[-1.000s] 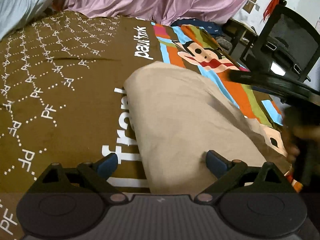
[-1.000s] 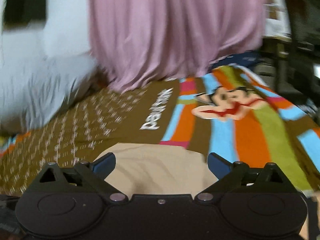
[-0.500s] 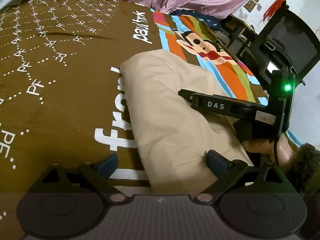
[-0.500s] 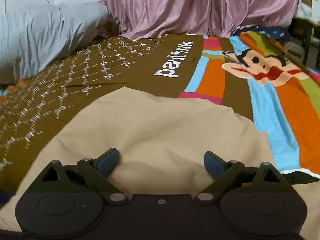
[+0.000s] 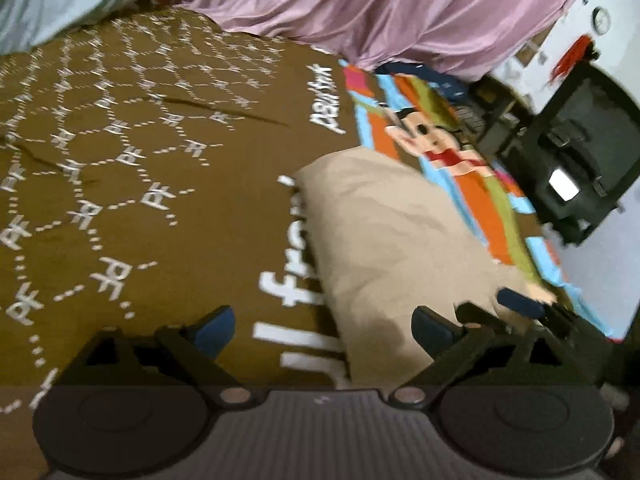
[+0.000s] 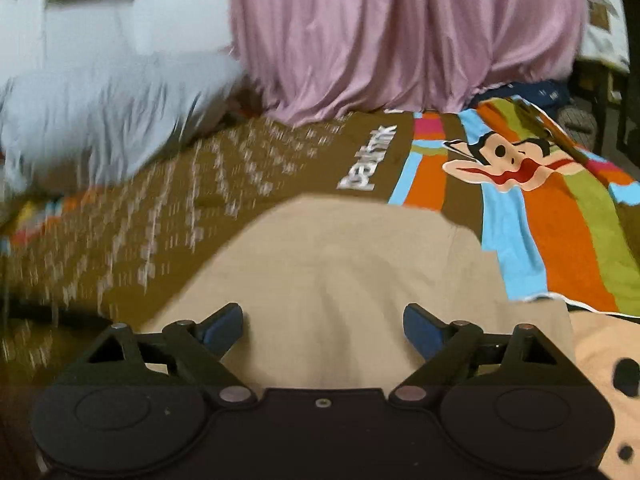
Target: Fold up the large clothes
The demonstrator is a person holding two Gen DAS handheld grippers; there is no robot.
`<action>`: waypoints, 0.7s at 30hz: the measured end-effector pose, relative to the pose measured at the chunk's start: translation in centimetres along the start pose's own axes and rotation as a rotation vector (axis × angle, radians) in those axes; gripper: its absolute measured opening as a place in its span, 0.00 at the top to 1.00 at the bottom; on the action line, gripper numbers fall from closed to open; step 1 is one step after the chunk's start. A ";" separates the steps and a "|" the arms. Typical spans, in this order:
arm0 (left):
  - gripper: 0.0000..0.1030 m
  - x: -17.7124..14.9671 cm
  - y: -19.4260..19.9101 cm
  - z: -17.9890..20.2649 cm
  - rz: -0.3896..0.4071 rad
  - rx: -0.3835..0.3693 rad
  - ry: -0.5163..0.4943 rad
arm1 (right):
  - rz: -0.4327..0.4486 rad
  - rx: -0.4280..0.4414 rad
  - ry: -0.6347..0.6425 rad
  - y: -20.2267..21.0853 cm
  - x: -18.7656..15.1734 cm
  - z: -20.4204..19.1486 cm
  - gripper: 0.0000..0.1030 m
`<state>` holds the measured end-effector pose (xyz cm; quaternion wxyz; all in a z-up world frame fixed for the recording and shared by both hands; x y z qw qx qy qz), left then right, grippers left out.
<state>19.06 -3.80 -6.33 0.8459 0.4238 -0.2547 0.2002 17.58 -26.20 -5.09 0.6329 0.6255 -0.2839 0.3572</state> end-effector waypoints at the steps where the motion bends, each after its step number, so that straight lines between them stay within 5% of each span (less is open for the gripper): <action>1: 0.05 -0.2 0.3 0.0 0.001 0.014 -0.006 | 0.007 -0.008 0.001 0.1 -0.8 -0.2 0.14; 5: 0.04 -0.9 0.7 0.4 -0.003 0.034 -0.004 | 0.057 -0.018 -0.116 -0.5 -4.1 -0.4 0.13; 14: 0.02 -1.2 1.4 1.4 0.009 0.059 -0.022 | 0.075 -0.001 -0.138 0.6 -2.8 0.3 0.14; 17: 0.02 -0.9 0.9 2.2 0.020 0.044 -0.026 | 0.148 -0.079 -0.145 2.3 -1.9 1.8 0.14; 21: 0.02 -0.9 -0.6 3.5 0.017 0.004 -0.029 | 0.100 -0.134 -0.150 1.7 -2.8 3.5 0.13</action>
Point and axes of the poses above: each gripper's, at about its wrist camera, not at the fingertips, and y roughly against the way its jaws point, z to its right, x to its top, the point moved 6 cm from there along -y, roughly the way its jaws point, and after that the axes turned 9 degrees about -x, right-handed, at the moved point
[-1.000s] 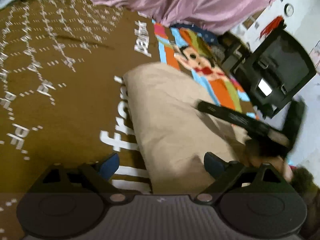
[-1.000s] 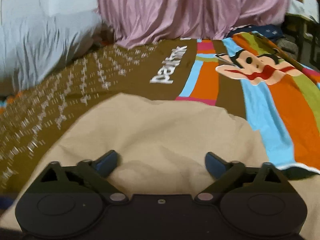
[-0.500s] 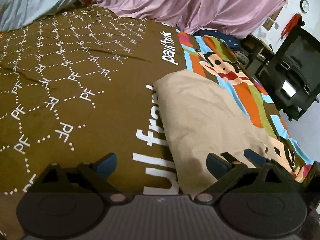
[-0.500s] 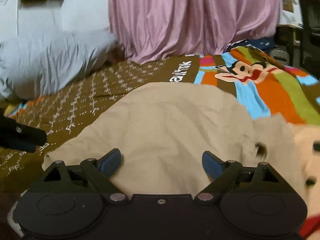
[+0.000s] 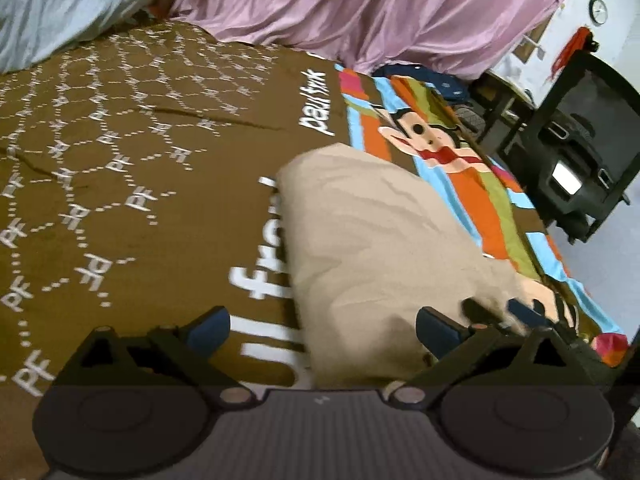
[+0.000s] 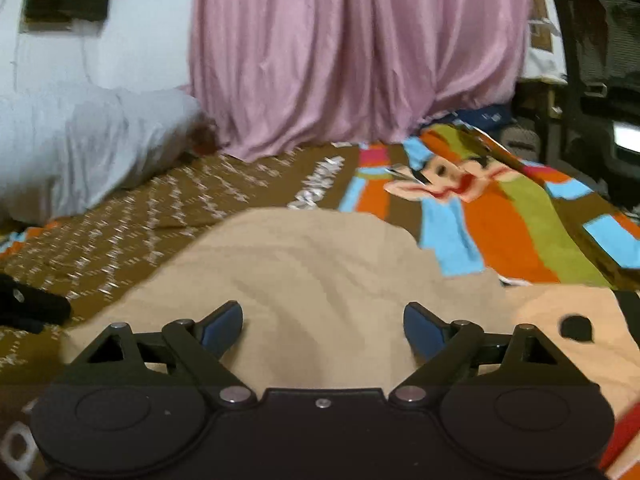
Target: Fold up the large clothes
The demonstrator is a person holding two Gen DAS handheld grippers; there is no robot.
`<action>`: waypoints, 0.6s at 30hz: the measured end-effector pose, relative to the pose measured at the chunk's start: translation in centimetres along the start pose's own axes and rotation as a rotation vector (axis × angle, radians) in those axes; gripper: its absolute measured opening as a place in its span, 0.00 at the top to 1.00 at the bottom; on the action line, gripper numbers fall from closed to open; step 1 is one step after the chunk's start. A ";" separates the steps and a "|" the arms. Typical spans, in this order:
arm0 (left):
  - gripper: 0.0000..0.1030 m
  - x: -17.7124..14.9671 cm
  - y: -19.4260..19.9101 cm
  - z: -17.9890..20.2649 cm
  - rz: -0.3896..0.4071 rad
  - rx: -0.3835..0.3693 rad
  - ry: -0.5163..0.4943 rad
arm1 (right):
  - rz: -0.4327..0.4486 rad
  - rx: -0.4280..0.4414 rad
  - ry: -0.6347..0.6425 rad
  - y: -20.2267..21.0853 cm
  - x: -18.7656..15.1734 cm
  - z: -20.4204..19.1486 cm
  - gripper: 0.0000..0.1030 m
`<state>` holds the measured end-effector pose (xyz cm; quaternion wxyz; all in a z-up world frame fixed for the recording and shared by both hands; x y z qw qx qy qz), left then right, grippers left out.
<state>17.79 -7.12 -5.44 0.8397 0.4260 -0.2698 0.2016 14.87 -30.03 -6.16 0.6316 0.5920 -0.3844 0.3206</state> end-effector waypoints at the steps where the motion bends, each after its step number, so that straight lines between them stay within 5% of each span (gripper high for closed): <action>1: 0.02 -0.1 -0.6 0.3 -0.008 0.002 -0.003 | -0.015 -0.008 0.012 -0.3 -0.3 0.1 0.13; 11: 0.00 -1.9 -3.3 -0.1 -0.084 0.014 0.011 | -0.089 -0.019 0.000 -1.6 -2.1 0.7 0.13; 15: 0.00 -2.0 -3.3 -0.3 -0.085 0.016 0.014 | 0.003 -0.033 -0.088 0.9 -0.1 2.9 0.18; 18: 0.00 -2.0 -3.3 -0.1 -0.084 0.022 0.006 | 0.049 -0.144 -0.172 1.6 0.8 5.9 0.18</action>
Point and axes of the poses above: each gripper's, at about its wrist camera, not at the fingertips, and y roughly against the way its jaws point, z to its right, x to its top, the point moved 6 cm from there along -y, roughly the way its jaws point, and after that the axes turned 9 degrees about -x, right-handed, at the moved point
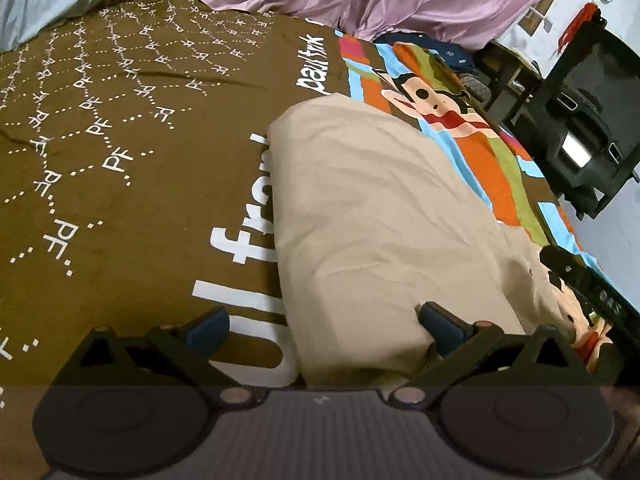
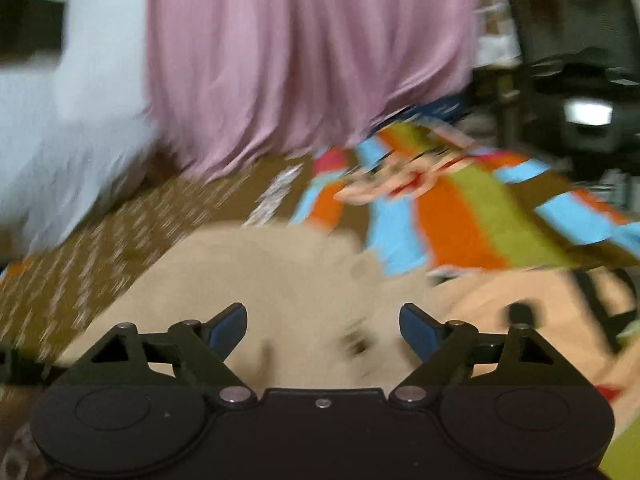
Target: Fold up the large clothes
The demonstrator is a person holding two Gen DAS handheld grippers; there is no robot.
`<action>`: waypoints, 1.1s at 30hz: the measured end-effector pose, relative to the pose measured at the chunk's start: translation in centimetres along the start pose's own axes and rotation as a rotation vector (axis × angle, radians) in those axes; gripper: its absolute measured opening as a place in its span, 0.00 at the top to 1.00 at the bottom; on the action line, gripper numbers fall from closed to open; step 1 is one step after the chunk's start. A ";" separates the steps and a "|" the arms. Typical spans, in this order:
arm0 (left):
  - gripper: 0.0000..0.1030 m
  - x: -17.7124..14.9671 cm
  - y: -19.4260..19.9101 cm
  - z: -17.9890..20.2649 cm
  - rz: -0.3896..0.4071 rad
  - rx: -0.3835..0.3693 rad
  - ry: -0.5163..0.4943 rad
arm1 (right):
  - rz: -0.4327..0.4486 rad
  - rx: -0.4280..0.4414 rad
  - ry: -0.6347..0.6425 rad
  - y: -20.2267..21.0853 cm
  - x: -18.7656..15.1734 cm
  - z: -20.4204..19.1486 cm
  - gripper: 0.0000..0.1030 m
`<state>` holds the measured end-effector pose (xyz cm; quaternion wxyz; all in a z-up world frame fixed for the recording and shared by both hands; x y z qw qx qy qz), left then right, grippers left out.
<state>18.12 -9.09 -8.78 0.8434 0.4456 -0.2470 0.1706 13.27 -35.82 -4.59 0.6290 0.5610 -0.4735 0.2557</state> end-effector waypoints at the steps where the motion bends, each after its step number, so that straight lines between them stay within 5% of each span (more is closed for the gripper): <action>1: 0.00 0.0 0.0 0.0 0.000 0.001 -0.002 | -0.020 -0.024 -0.029 -0.5 0.0 1.0 0.18; 3: 0.00 0.0 0.0 0.1 0.000 0.001 0.001 | -0.089 -0.051 -0.122 -2.0 -0.5 3.2 0.30; 5: 0.00 0.0 0.0 0.0 0.000 -0.002 0.009 | -0.150 -0.041 -0.218 -3.1 -1.1 4.6 0.63; 8: 0.00 0.0 0.1 0.0 -0.001 -0.005 0.017 | -0.177 -0.020 -0.300 -3.6 -1.7 5.3 0.79; 11: 0.00 -0.1 0.0 0.0 0.000 -0.003 0.021 | -0.109 0.000 -0.220 -2.6 -1.0 4.1 0.85; 16: 0.00 -0.2 0.0 0.0 0.001 0.001 0.023 | -0.016 0.082 0.033 -1.2 -0.6 -0.5 0.88; 20: 0.00 -0.2 0.0 0.0 0.002 0.001 0.023 | 0.007 0.099 0.121 -0.8 -0.6 -2.1 0.88; 28: 0.00 -0.2 0.0 -0.1 0.003 0.000 0.024 | -0.020 0.064 0.054 -1.3 -0.5 -0.8 0.88; 33: 0.00 -0.3 0.0 -0.1 0.003 -0.002 0.029 | -0.104 0.005 -0.119 -2.6 -0.8 2.2 0.60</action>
Point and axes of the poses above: each gripper's, at about its wrist camera, not at the fingertips, and y roughly against the way its jaws point, z to its right, x to its top, the point moved 6 cm from there along -y, roughly the way its jaws point, and after that the axes turned 9 degrees about -x, right-handed, at the moved point
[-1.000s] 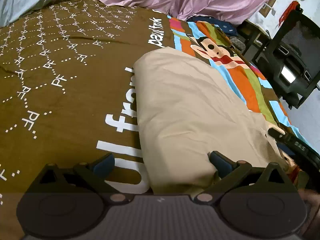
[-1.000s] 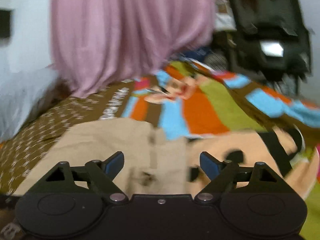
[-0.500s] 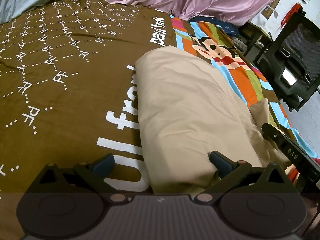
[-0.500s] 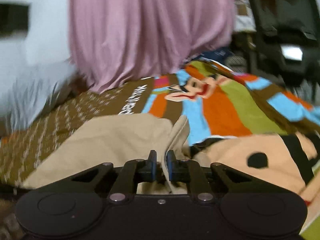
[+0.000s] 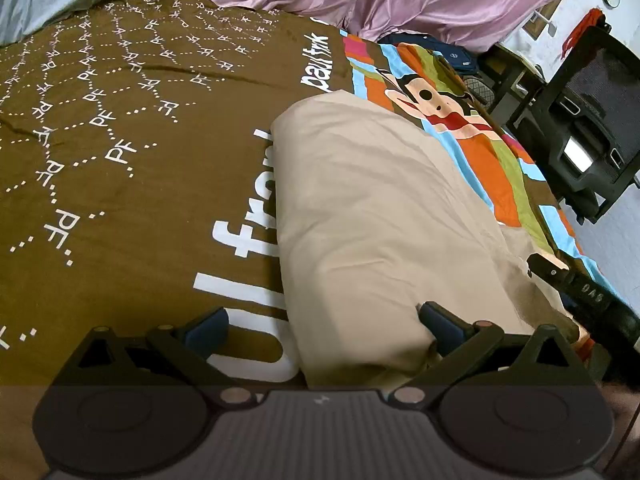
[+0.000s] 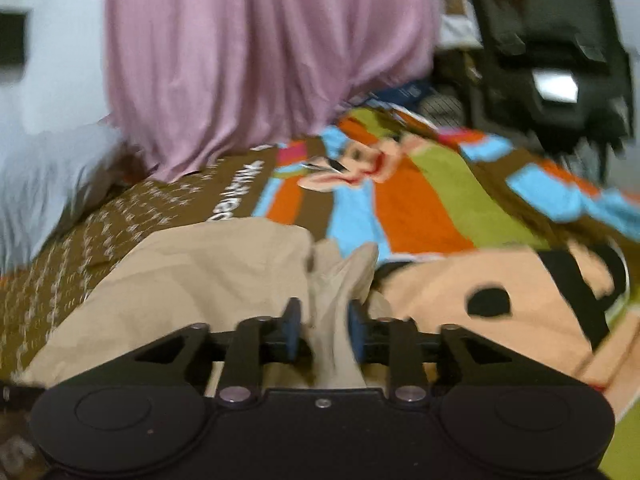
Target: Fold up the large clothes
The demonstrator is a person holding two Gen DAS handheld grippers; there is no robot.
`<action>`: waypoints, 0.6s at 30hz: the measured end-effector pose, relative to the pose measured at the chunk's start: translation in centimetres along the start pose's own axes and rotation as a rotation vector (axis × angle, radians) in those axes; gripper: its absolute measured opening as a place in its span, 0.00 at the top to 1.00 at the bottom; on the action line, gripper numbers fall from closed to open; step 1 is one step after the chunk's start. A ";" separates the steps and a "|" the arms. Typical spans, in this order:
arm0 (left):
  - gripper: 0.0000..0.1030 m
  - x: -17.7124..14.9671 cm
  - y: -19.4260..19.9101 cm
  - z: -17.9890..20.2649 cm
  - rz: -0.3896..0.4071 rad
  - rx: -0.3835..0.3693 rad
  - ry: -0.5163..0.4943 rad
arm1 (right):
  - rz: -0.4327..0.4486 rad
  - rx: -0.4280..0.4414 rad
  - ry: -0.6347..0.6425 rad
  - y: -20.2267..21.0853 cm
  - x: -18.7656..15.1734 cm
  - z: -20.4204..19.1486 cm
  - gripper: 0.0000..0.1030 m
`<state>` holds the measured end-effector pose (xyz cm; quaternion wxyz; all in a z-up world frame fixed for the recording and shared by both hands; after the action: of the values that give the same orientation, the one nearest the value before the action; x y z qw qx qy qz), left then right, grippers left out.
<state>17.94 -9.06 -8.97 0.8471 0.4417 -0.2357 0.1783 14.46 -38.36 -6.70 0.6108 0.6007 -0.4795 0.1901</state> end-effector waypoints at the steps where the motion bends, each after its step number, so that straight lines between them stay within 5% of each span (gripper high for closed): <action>1: 0.00 0.0 0.0 0.0 0.000 0.000 0.000 | -0.025 0.013 -0.050 -0.3 0.0 0.6 0.51; 5: 0.00 0.0 0.0 0.0 0.001 0.000 0.002 | -0.131 0.088 -0.238 -1.5 -0.2 2.8 0.29; 8: 0.00 0.0 -0.1 0.0 0.001 -0.001 0.003 | -0.154 0.116 -0.226 -1.9 0.0 2.5 0.20; 12: 0.00 0.0 -0.1 0.0 0.002 0.000 0.004 | -0.151 0.088 -0.099 -2.2 -0.3 0.7 0.17; 18: 0.00 0.0 -0.1 -0.1 0.001 -0.001 0.004 | -0.154 0.115 -0.089 -2.3 -0.4 0.0 0.23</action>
<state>17.95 -9.03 -9.07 0.8476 0.4408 -0.2345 0.1796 16.07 -38.70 -8.30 0.5663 0.6777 -0.4468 0.1427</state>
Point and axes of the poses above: each gripper's, at about its wrist camera, not at the fingertips, and y roughly against the way its jaws point, z to its right, x to its top, the point moved 6 cm from there along -y, roughly the way its jaws point, and after that the axes turned 9 degrees about -x, right-handed, at the moved point
